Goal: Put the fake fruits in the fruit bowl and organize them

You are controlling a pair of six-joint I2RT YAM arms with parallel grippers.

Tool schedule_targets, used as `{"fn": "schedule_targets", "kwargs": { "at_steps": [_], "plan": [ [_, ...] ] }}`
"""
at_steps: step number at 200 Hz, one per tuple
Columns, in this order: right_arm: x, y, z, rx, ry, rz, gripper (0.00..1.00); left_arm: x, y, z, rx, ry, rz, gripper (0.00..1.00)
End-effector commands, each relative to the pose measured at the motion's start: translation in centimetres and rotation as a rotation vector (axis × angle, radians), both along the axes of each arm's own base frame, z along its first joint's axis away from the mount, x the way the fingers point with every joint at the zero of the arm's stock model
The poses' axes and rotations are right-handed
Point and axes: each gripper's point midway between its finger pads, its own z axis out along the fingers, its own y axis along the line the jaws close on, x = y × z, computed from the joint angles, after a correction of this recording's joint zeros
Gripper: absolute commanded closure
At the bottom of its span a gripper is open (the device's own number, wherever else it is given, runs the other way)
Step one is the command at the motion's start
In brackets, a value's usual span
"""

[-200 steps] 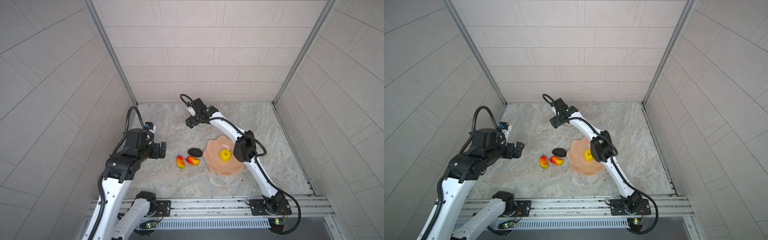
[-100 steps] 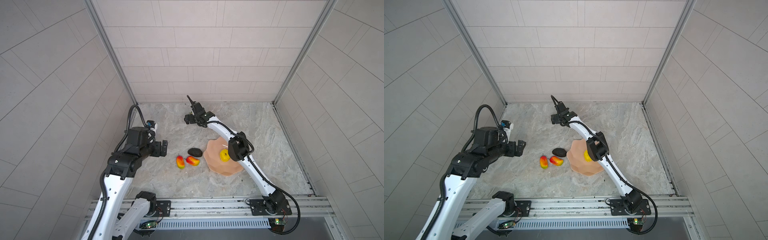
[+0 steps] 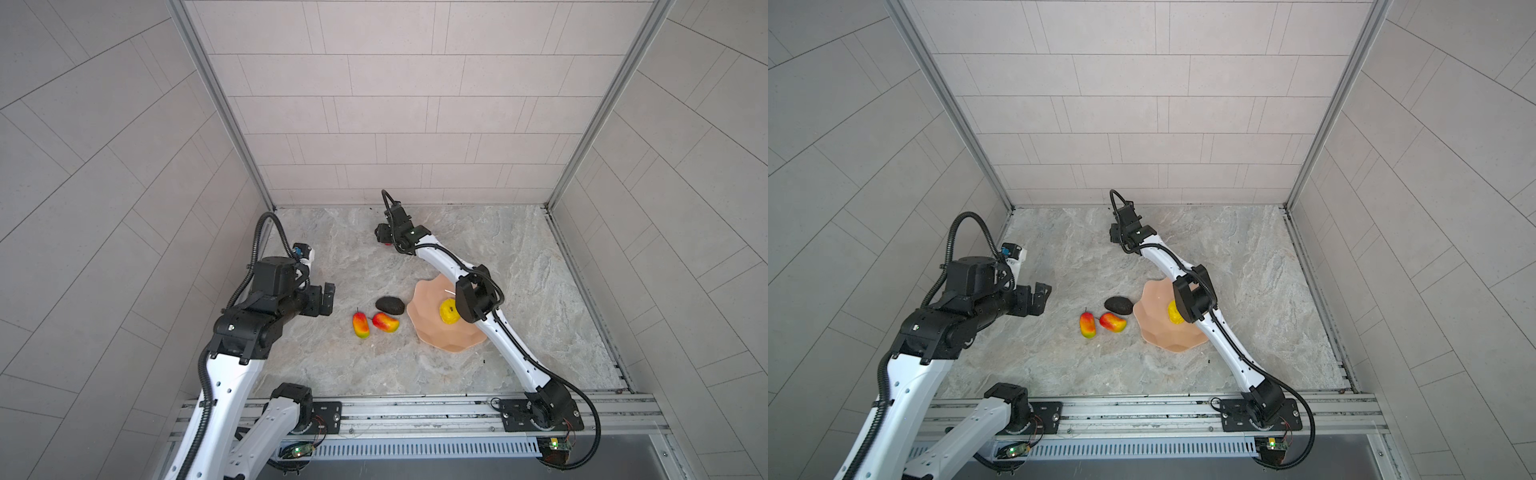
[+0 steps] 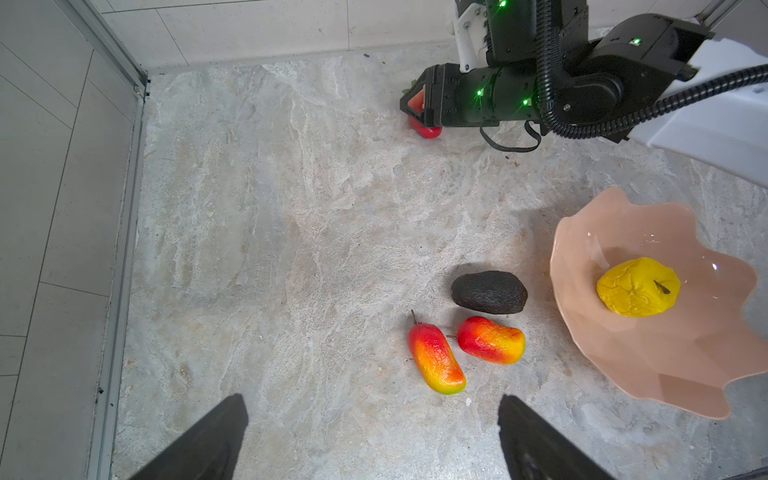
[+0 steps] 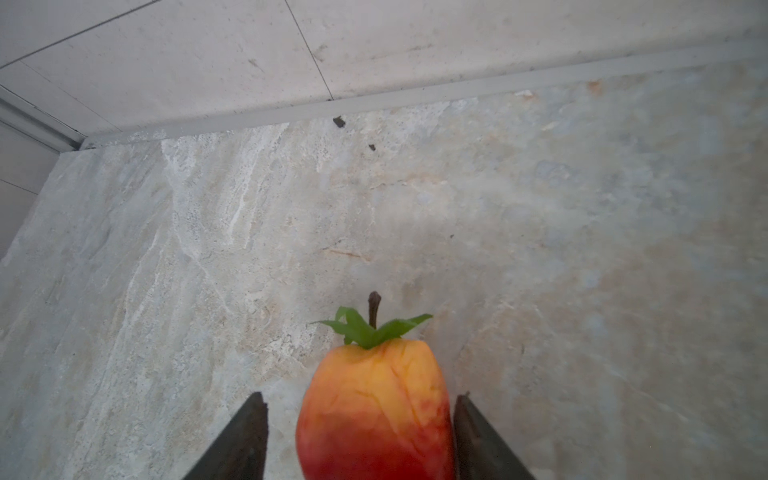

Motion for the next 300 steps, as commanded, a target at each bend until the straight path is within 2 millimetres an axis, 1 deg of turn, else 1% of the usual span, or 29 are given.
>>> {"fn": "schedule_targets", "kwargs": {
  "at_steps": [1, 14, 23, 40, 49, 63, 74, 102, 120, 122, 130, 142, 143, 152, 157, 158, 160, 171, 172, 181, 184, 190, 199, 202, 213, 229, 246, 271, 300],
  "plan": [
    [0.4, -0.5, -0.8, 0.009, 0.008, -0.044, 0.49, -0.1, 0.1, 0.1, 0.012, -0.016, -0.010, 0.00],
    [0.3, -0.7, -0.6, -0.001, 0.011, -0.041, 0.57, -0.1, 0.1, 0.2, 0.013, -0.017, -0.011, 0.00],
    [0.2, -0.7, -0.2, -0.005, 0.008, -0.036, 0.59, -0.1, 0.1, 0.2, 0.013, -0.017, -0.011, 0.00],
    [0.0, -0.7, 1.1, -0.017, -0.002, -0.021, 0.66, -0.1, 0.1, 0.3, 0.013, -0.018, -0.010, 0.00],
    [-0.2, -0.7, 1.8, -0.027, -0.007, -0.011, 0.68, -0.1, 0.1, 0.3, 0.013, -0.018, -0.011, 0.00],
    [-0.5, -0.8, 3.3, -0.040, -0.017, 0.008, 0.72, -0.2, 0.1, 0.4, 0.011, -0.018, -0.010, 0.00],
    [-0.8, -0.8, 4.6, -0.045, -0.022, 0.025, 0.78, -0.3, 0.1, 0.5, 0.011, -0.019, -0.011, 0.00],
    [-2.4, -1.1, 7.9, -0.059, -0.008, 0.063, 0.85, -0.5, 0.1, 0.6, 0.007, -0.019, -0.009, 0.00],
    [-4.2, -1.6, 10.0, -0.091, 0.015, 0.116, 0.94, -0.6, 0.1, 0.5, 0.005, -0.016, -0.006, 0.00],
    [-4.4, -1.6, 10.1, -0.096, 0.019, 0.122, 0.95, -0.9, 0.2, 0.9, 0.002, -0.034, -0.006, 0.00],
    [-5.4, -1.9, 10.5, -0.117, 0.033, 0.149, 1.00, -1.1, 0.2, 1.0, -0.002, -0.041, -0.004, 0.00],
    [-7.1, -2.5, 11.7, -0.146, 0.036, 0.187, 1.00, -1.3, 0.3, 1.0, -0.006, -0.044, -0.001, 0.00],
    [-7.3, -2.5, 11.4, -0.150, 0.042, 0.191, 1.00, -1.3, 0.2, 1.1, -0.007, -0.044, -0.002, 0.00],
    [-8.8, -3.1, 12.6, -0.157, 0.027, 0.217, 1.00, -1.4, 0.2, 1.1, -0.012, -0.045, -0.002, 0.00],
    [-9.7, -3.7, 13.1, -0.161, 0.018, 0.226, 1.00, -1.5, 0.2, 1.1, -0.015, -0.046, -0.003, 0.00],
    [-9.8, -3.7, 13.5, -0.157, 0.008, 0.227, 1.00, -1.5, 0.2, 1.1, -0.016, -0.046, -0.002, 0.00],
    [-10.3, -4.1, 13.4, -0.163, 0.014, 0.230, 1.00, -1.5, 0.2, 1.0, -0.018, -0.044, -0.002, 0.00],
    [-12.6, -5.5, 14.1, -0.173, -0.006, 0.244, 1.00, -1.6, 0.1, 1.1, -0.025, -0.044, -0.003, 0.00],
    [-12.7, -5.7, 13.9, -0.176, -0.002, 0.245, 1.00, -1.6, 0.0, 1.1, -0.026, -0.044, -0.004, 0.00],
    [-14.9, -7.1, 14.9, -0.186, -0.015, 0.252, 1.00, -1.7, 0.0, 1.1, -0.032, -0.046, -0.003, 0.00],
    [-15.6, -7.6, 14.4, -0.195, -0.006, 0.256, 1.00, -1.7, 0.0, 1.1, -0.034, -0.046, -0.004, 0.00],
    [-17.2, -8.5, 14.7, -0.198, -0.012, 0.265, 1.00, -1.8, -0.1, 1.1, -0.038, -0.046, -0.006, 0.00],
    [-19.4, -9.9, 14.1, -0.212, 0.000, 0.275, 1.00, -1.8, -0.2, 1.2, -0.041, -0.046, -0.009, 0.00],
    [-20.1, -10.3, 14.4, -0.210, -0.005, 0.276, 1.00, -1.8, -0.2, 1.2, -0.042, -0.046, -0.009, 0.00],
    [-22.8, -11.9, 13.2, -0.220, 0.020, 0.284, 1.00, -1.8, -0.3, 1.2, -0.046, -0.044, -0.014, 0.00],
    [-26.3, -13.3, 11.2, -0.240, 0.054, 0.295, 1.00, -1.9, -0.3, 1.1, -0.045, -0.035, -0.019, 0.00],
    [-29.2, -13.9, 9.3, -0.271, 0.074, 0.313, 1.00, -2.0, -0.2, 0.9, -0.036, -0.026, -0.019, 0.00],
    [-32.2, -13.7, 7.1, -0.303, 0.087, 0.340, 1.00, -2.2, -0.3, 0.9, -0.039, -0.023, -0.021, 0.00],
    [-33.5, -13.2, 5.7, -0.338, 0.088, 0.359, 1.00, -2.3, -0.3, 1.2, -0.049, -0.027, -0.021, 0.00]
  ]
}}
